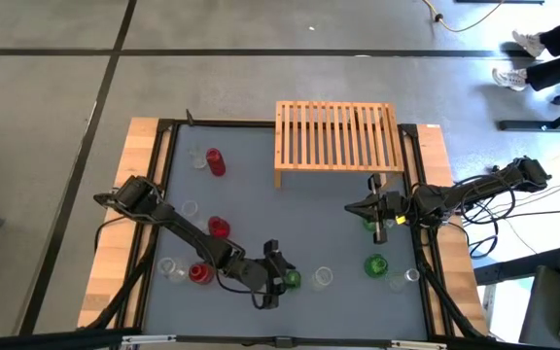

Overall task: Sort vases onto shelf
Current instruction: Put the bottom left green vase on the shelf, then put the top green vase on the shelf, aligned with the other green flower vase

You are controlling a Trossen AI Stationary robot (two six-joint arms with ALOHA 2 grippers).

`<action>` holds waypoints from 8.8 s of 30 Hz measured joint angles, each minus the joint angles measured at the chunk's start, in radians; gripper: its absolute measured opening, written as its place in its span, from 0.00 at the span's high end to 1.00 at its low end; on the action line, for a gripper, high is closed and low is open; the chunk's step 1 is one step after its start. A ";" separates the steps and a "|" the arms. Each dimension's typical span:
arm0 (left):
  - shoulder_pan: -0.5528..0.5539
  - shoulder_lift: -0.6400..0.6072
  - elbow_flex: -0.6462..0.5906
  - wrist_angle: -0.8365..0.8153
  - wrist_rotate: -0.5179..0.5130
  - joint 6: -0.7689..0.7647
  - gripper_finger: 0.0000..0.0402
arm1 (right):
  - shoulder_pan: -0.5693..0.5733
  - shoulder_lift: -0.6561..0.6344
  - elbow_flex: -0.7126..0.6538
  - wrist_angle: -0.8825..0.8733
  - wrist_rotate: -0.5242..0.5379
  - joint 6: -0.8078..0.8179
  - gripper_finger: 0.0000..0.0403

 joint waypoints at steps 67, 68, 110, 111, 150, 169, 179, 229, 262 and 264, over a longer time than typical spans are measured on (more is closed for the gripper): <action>0.900 -0.483 0.270 -0.569 0.345 0.612 0.72 | 0.000 0.000 0.000 0.056 0.490 -0.170 1.00; 0.918 -0.474 0.285 -0.566 0.358 0.613 0.72 | 0.000 0.000 0.000 0.057 0.489 -0.192 1.00; 1.140 -0.111 0.606 -0.728 0.590 0.607 0.72 | 0.000 0.008 0.058 0.091 0.491 -0.332 1.00; 1.144 -0.108 0.605 -0.728 0.595 0.603 0.72 | 0.000 0.008 0.058 0.091 0.491 -0.332 1.00; 1.133 -0.112 0.604 -0.664 0.596 0.582 0.60 | 0.000 0.008 0.058 0.115 0.490 -0.394 1.00; 1.121 -0.115 0.604 -0.659 0.588 0.585 0.47 | 0.000 0.008 0.058 0.115 0.491 -0.394 1.00; 1.116 -0.115 0.604 -0.620 0.584 0.582 0.46 | 0.000 0.008 0.058 0.115 0.491 -0.396 1.00; 0.476 -0.258 0.605 -1.071 0.271 0.519 0.46 | 0.000 0.008 0.058 0.129 0.427 -0.450 1.00; 0.275 -0.370 0.219 -0.473 0.084 0.409 0.46 | 0.001 0.022 0.058 0.210 0.201 -0.524 1.00; 0.296 -0.370 0.166 -0.367 0.089 0.410 0.46 | 0.001 0.029 0.058 0.212 0.199 -0.523 1.00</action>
